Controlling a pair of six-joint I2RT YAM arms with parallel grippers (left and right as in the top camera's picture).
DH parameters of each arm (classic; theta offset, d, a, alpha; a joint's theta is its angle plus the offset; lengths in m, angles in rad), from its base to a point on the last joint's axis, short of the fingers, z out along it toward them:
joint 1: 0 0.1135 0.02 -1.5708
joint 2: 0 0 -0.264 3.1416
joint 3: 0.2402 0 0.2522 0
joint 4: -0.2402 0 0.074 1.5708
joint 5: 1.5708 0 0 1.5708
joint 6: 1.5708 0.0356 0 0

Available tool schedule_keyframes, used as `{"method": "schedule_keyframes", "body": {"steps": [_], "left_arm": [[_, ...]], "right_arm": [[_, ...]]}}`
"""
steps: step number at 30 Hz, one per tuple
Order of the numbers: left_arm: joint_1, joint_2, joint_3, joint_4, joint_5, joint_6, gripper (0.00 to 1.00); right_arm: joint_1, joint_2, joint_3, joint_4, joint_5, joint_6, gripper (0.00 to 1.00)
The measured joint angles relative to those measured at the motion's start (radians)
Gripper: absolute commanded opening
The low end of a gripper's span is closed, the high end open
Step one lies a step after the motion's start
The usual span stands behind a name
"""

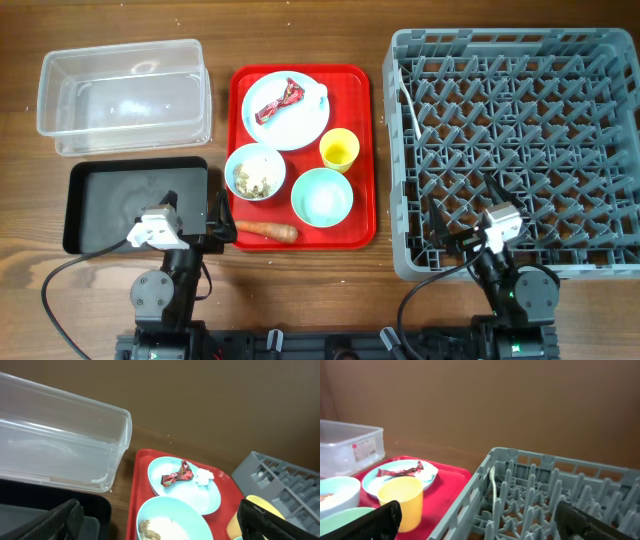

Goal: Sort waste into correct bins and load items into the dishwasher rack
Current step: 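Move left gripper to the yellow cup and grasp it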

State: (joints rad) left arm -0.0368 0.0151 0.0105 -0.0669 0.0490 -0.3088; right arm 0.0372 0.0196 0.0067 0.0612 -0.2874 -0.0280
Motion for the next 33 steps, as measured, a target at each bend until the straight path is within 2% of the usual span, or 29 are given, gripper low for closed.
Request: {"method": "schedule_keyframes", "body": {"steps": [4,8,12,15,21,25,28,33], "left_arm": [[0.0,0.066,0.029,-0.031,0.0,-0.08,1.0],[0.0,0.23,0.171,-0.133,0.0,-0.101,1.0],[0.0,0.36,0.302,-0.213,0.01,-0.102,1.0],[0.0,0.501,0.444,-0.34,0.034,-0.106,1.0],[0.0,0.689,0.691,-0.583,0.065,-0.109,1.0],[0.0,0.734,0.784,-0.68,0.08,-0.109,1.0],[0.0,0.736,0.816,-0.705,0.128,-0.109,1.0],[0.0,0.737,0.818,-0.741,0.158,-0.109,1.0]], "right_arm": [[0.0,0.007,0.006,-0.01,0.0,0.077,1.0],[0.0,0.074,0.052,-0.012,-0.012,0.137,1.0],[0.0,0.214,0.126,-0.013,-0.066,0.192,1.0],[0.0,0.356,0.208,-0.025,-0.116,0.215,1.0],[0.0,0.719,0.523,-0.275,-0.176,0.203,1.0],[-0.001,0.881,0.737,-0.541,-0.166,0.098,1.0],[-0.001,0.951,0.897,-0.748,-0.092,0.017,1.0],[-0.002,0.961,0.958,-0.813,0.0,-0.027,1.0]]}}
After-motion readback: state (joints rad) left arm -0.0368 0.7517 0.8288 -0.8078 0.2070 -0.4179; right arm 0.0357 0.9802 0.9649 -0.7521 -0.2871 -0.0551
